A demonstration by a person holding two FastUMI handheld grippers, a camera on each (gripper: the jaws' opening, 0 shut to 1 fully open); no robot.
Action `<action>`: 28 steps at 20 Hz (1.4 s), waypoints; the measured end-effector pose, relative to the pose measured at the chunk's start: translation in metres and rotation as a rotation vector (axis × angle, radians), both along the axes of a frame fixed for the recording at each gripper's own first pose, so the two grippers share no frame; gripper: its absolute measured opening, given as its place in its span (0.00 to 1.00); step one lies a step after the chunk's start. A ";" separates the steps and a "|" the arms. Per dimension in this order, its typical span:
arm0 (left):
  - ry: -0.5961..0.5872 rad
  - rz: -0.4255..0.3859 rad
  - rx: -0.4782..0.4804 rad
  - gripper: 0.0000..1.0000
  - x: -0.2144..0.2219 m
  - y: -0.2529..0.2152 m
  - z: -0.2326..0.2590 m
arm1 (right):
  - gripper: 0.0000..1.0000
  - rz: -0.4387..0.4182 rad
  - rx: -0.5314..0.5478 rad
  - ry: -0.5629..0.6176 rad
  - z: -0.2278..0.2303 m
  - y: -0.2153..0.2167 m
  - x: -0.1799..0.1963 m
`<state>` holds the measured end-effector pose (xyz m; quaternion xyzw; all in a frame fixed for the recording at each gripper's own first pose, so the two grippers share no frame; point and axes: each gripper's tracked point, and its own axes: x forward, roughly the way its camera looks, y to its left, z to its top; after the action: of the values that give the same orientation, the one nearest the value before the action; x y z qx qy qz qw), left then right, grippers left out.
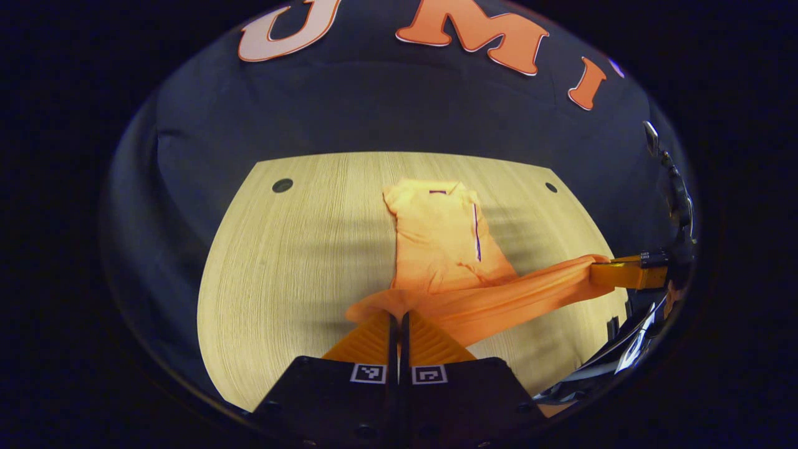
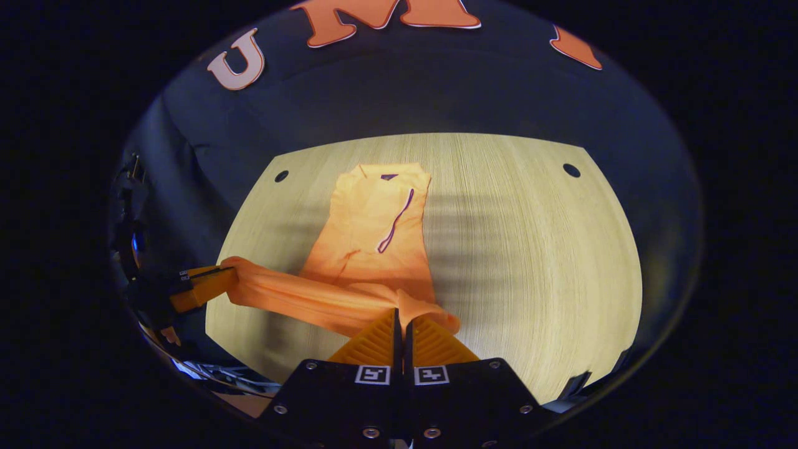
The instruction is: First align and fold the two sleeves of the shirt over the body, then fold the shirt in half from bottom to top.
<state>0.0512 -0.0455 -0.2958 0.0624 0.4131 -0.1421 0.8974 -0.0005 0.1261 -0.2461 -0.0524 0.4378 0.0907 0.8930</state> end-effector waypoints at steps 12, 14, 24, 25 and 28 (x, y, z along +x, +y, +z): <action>-0.060 0.032 0.002 0.01 0.160 -0.014 0.007 | 0.00 -0.042 0.000 -0.078 0.004 0.010 0.160; -0.052 0.040 0.005 0.01 0.183 -0.017 -0.004 | 0.00 -0.051 -0.006 -0.075 -0.008 0.009 0.185; -0.024 0.117 0.007 0.05 0.252 -0.019 -0.071 | 0.01 -0.126 0.068 -0.065 -0.060 0.011 0.260; -0.041 0.129 0.008 0.11 0.253 -0.013 -0.066 | 0.01 -0.120 0.094 -0.063 -0.058 0.014 0.263; -0.109 0.124 0.002 0.43 0.264 -0.001 -0.045 | 0.30 -0.133 0.103 -0.080 -0.057 0.011 0.266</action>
<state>0.3153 -0.0465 -0.3411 0.0455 0.3668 -0.0823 0.9255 0.2660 0.1370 -0.3028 0.0194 0.3990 0.0513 0.9153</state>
